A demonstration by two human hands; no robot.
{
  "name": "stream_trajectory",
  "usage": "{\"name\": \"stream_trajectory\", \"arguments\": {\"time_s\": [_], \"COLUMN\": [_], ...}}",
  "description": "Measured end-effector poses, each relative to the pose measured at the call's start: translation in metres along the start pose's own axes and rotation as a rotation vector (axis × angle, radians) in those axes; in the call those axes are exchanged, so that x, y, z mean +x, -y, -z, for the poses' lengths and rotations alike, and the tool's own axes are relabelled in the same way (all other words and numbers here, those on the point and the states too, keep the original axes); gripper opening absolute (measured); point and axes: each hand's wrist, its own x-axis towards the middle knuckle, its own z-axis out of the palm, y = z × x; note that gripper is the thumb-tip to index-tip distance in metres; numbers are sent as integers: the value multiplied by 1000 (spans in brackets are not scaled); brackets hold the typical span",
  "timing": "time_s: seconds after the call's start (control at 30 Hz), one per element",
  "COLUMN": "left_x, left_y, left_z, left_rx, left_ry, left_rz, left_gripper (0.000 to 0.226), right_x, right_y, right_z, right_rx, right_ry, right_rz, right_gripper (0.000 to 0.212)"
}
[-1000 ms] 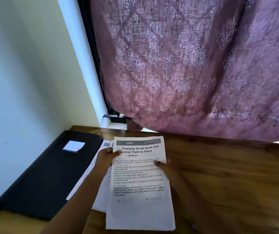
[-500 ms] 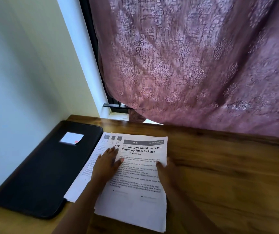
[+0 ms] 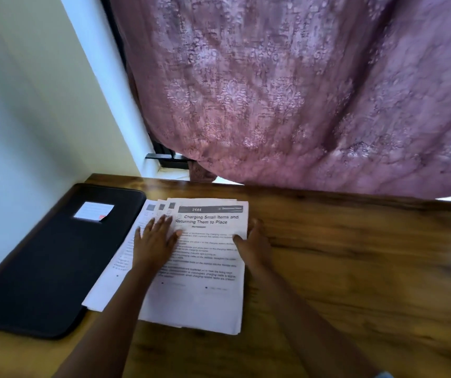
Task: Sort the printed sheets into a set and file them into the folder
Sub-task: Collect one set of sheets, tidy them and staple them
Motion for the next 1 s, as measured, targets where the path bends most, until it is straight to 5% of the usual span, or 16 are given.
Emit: {"name": "stream_trajectory", "arguments": {"time_s": [0.2,0.3,0.4,0.57,0.67,0.83,0.93,1.0], "left_x": [-40,-74,-101,-130,-146,-178,-176,-169], "left_y": [-131,-226,-323,-479,-560,-668,-705,-718], "left_z": [21,14,2,-29,-56,-70,-98,-110], "left_rx": [-369,-697,-932,-1232,-1378,-1507,-1614,-1599], "left_ry": [-237,13,333,688,867,937,905,838], "left_rz": [-237,-348,-376,-113,95,229,262,310], "left_gripper": [57,38,47,11,9,26,58,48], "right_x": [-16,-23,-29,-34,-29,-17,-12,-12], "right_y": [-38,-80,-130,-222,-273,-339,-361,-372], "right_z": [121,200,286,424,488,560,576,574], "right_rx": [-167,-177,-198,-314,-435,-602,-683,-705], "right_ry": [-172,-293,-453,-626,-656,-605,-532,-513], "right_rz": [141,95,44,-92,-170,-191,-140,-109], "right_gripper": [73,62,54,43,44,49,52,57]}}
